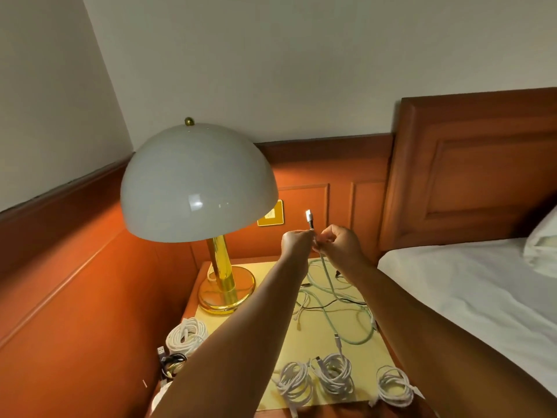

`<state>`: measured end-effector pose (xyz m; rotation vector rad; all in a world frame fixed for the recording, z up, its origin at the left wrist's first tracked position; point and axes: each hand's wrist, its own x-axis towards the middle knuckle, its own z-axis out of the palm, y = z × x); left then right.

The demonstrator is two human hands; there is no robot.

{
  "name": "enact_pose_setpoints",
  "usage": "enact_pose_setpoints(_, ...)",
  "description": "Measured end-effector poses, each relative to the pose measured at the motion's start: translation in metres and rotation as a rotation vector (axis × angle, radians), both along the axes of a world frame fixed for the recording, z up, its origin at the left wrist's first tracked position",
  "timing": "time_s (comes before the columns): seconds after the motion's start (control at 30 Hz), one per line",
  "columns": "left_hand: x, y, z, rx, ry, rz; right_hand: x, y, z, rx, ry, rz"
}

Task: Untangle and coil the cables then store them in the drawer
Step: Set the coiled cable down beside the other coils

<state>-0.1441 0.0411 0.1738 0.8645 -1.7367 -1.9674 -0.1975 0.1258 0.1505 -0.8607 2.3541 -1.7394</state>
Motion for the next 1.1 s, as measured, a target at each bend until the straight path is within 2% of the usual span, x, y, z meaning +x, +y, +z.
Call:
enact_pose_setpoints(0.1, -0.011, 0.009, 0.004, 0.030, 0.042, -0.018, -0.002, 0.011, -0.012, -0.155, -0.160, 0.019)
enact_pose_setpoints(0.17, -0.018, 0.010, 0.009, 0.085, 0.127, -0.026, -0.007, 0.018, -0.031, -0.182, -0.208, 0.070)
enact_pose_setpoints(0.33, -0.029, 0.007, 0.032, 0.092, 0.312, -0.066, -0.030, 0.022, -0.075, 0.038, -0.200, 0.087)
enact_pose_setpoints(0.5, -0.022, -0.006, 0.037, -0.043, 0.250, -0.186, -0.070, 0.009, -0.061, 0.192, -0.185, 0.084)
enact_pose_setpoints(0.67, -0.010, -0.022, 0.030, -0.058, 0.218, -0.272, -0.104, -0.002, -0.015, 0.461, -0.017, -0.038)
enact_pose_setpoints(0.77, -0.005, -0.027, 0.028, -0.060, 0.192, -0.311, -0.118, -0.006, 0.004, 0.404, 0.076, 0.052)
enact_pose_setpoints(0.87, -0.003, -0.029, 0.025, -0.148, 0.171, -0.336, -0.127, -0.011, 0.032, 0.404, 0.288, 0.091)
enact_pose_setpoints(1.0, -0.007, -0.031, 0.027, -0.259, 0.194, -0.332, -0.124, -0.018, 0.075, 0.345, 0.526, -0.019)
enact_pose_setpoints(1.1, -0.007, -0.030, 0.024, -0.355, 0.127, -0.354, -0.117, -0.017, 0.091, 0.340, 0.508, -0.099)
